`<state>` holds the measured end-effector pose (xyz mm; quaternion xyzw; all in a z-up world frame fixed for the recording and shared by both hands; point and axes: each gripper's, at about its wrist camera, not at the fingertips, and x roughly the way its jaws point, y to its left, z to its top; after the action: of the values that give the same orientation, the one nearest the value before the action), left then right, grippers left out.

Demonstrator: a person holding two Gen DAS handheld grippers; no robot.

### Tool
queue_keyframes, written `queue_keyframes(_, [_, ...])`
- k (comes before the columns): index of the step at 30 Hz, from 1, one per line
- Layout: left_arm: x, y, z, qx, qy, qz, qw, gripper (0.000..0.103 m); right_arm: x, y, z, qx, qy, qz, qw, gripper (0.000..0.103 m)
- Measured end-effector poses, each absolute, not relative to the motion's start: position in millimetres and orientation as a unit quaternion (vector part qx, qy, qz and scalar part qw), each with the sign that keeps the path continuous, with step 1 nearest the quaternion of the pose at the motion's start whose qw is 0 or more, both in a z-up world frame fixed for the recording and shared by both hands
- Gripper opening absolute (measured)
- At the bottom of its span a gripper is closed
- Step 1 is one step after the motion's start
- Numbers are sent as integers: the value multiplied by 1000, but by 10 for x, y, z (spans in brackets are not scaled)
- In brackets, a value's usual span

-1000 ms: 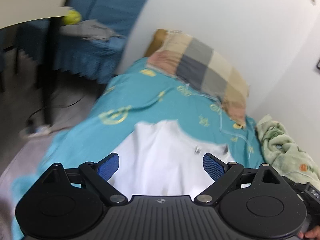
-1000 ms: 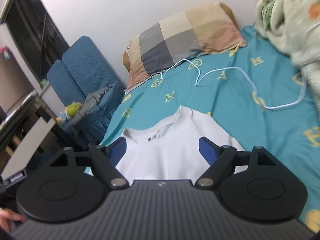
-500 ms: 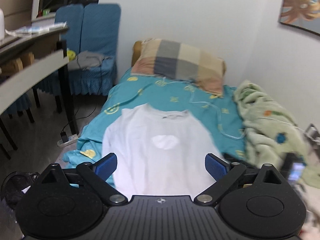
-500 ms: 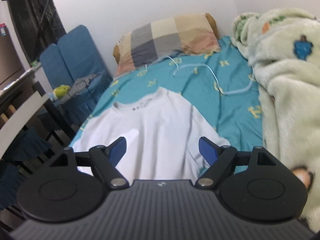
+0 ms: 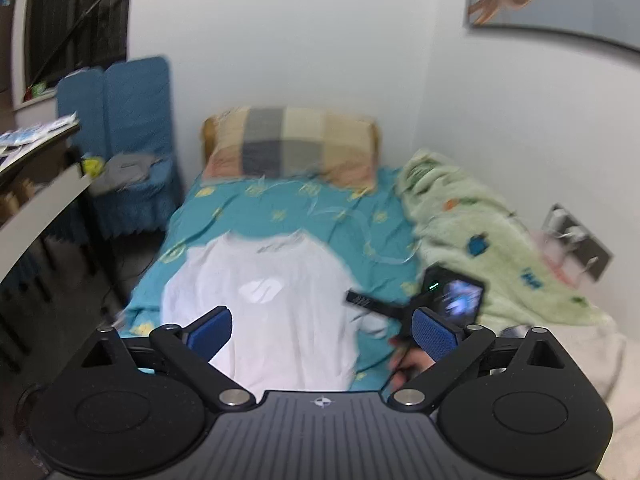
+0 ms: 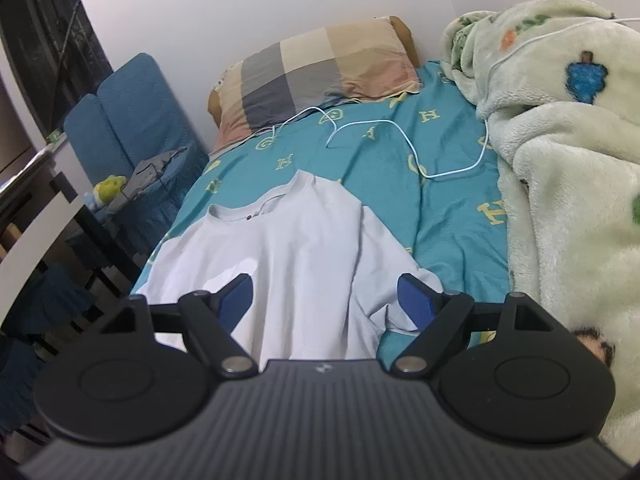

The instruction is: Fold clothes

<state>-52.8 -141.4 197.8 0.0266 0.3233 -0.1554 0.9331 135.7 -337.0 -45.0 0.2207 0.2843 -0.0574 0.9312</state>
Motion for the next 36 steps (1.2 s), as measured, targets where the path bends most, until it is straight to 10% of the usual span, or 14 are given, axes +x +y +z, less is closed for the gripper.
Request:
queue_keyframes(17, [820,13,570,-115,368,-64,920,94,1144,-3334,-558,271,300,-42,914,81])
queue_keyframes(36, [2591,1148,-1136,-278,415,7,866,38,1602,-3320,-866,336,331,7,882,81])
